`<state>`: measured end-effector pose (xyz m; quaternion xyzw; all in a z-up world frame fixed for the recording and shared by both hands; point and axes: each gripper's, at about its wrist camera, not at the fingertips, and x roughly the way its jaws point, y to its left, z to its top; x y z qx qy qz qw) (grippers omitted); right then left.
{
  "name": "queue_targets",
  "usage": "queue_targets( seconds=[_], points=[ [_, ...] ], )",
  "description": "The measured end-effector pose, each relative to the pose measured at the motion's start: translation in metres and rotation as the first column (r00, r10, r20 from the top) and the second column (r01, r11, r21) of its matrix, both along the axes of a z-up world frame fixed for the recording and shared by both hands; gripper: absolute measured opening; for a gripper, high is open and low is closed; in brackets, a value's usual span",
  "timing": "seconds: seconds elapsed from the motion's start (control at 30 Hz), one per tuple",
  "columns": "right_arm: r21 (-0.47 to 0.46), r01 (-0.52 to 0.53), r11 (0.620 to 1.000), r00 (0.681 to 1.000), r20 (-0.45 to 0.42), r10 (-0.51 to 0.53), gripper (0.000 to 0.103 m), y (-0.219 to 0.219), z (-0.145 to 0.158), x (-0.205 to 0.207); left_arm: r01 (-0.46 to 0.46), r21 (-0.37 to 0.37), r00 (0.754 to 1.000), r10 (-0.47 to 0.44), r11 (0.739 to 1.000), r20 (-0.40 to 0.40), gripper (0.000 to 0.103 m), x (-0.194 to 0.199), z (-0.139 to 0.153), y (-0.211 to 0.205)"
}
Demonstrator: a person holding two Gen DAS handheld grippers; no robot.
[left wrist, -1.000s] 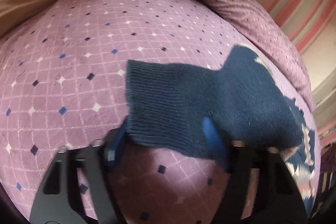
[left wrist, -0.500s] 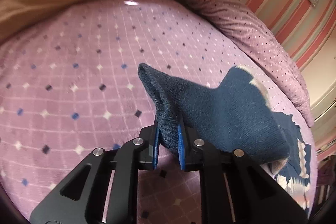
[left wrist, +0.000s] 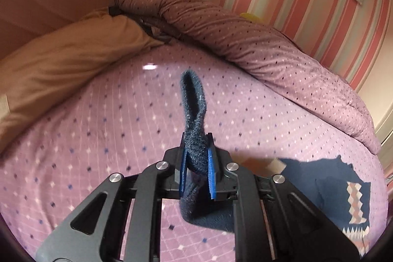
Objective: Fold small clothes
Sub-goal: 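Lift the held sleeve with the left gripper and fold it across the sweater body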
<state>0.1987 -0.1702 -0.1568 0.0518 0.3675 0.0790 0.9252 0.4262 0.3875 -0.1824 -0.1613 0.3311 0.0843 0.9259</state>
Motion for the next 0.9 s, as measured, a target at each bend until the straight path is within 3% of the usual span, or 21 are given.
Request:
queue_targets(
  seconds=[0.2,0.4,0.57,0.73,0.9],
  points=[
    [0.049,0.013,0.999,1.000,0.021,-0.014,0.101,-0.020,0.000,-0.005,0.067,0.095,0.997,-0.069,0.993,0.023,0.012,0.017,0.053,-0.052],
    [0.094,0.072,0.993,0.997,0.020,-0.074,0.101,-0.059,-0.006,-0.009,0.189,0.188,0.980,-0.198,0.964,0.031,0.012,0.031,0.092,-0.158],
    [0.130,0.111,0.985,0.992,0.050,-0.119,0.101,-0.096,-0.011,-0.022,0.222,0.206,0.974,-0.228,0.953,0.004,0.012,0.044,0.101,-0.243],
    [0.078,0.102,0.992,0.994,0.041,-0.105,0.101,-0.130,-0.024,-0.022,0.249,0.207,0.967,-0.255,0.946,0.005,0.012,0.053,0.100,-0.312],
    [0.032,0.097,0.995,0.993,0.060,-0.099,0.101,-0.167,-0.023,-0.016,0.305,0.244,0.949,-0.314,0.921,0.001,0.012,0.048,0.093,-0.390]
  ],
)
